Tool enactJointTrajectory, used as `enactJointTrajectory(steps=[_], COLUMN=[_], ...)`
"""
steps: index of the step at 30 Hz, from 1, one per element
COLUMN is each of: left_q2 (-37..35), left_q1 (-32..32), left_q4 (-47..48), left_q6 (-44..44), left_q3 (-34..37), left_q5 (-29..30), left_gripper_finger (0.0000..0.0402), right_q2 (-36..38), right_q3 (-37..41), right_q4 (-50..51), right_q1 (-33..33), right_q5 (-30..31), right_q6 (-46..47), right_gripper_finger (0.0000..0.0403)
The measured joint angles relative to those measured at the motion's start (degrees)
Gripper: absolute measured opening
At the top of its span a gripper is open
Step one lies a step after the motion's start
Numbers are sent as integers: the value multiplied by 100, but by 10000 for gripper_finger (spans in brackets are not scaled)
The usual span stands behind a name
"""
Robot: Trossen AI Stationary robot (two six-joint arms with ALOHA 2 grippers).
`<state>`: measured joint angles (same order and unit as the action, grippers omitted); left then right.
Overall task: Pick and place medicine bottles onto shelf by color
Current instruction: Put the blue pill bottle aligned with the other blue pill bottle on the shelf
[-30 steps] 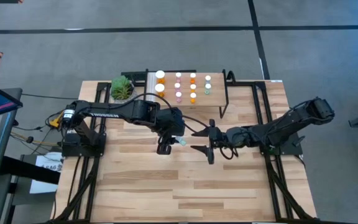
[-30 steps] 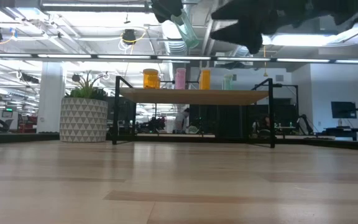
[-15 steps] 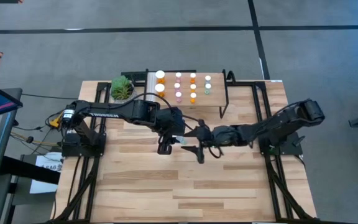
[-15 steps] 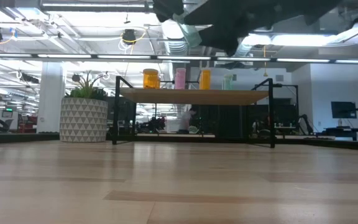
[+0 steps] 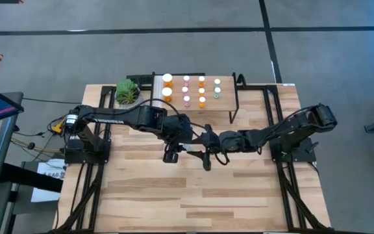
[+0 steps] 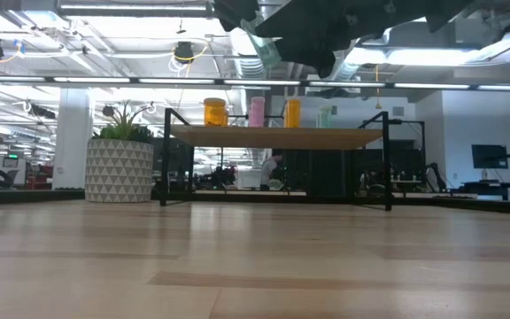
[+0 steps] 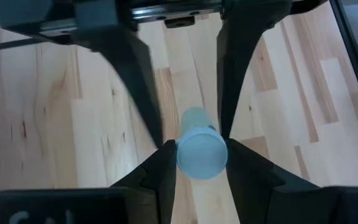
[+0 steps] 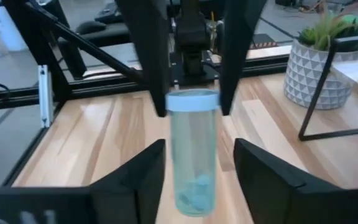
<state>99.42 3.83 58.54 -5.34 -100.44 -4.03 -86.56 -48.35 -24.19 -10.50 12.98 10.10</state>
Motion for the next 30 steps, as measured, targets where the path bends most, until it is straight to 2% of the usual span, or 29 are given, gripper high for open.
enactJointTrajectory(steps=[8,12,20,26,30], left_q2=[0,0,0,-96,-503], left_q1=[1,1,1,3,1], left_q4=[-2,-5,-177,-29,-49], left_q6=[2,35,70,57,24], left_q3=[0,0,-2,-2,-2], left_q5=[8,-1,64,673,1190], left_gripper_finger=[107,113,163,213,232], right_q2=[4,4,4,17,275], right_q3=[1,1,4,4,19], right_q4=[30,28,60,109,394], right_q1=[-38,-39,-39,20,112], right_q5=[-119,-119,-119,-104,-100], right_q6=[6,-4,-4,-91,-157], right_gripper_finger=[135,110,108,108,109])
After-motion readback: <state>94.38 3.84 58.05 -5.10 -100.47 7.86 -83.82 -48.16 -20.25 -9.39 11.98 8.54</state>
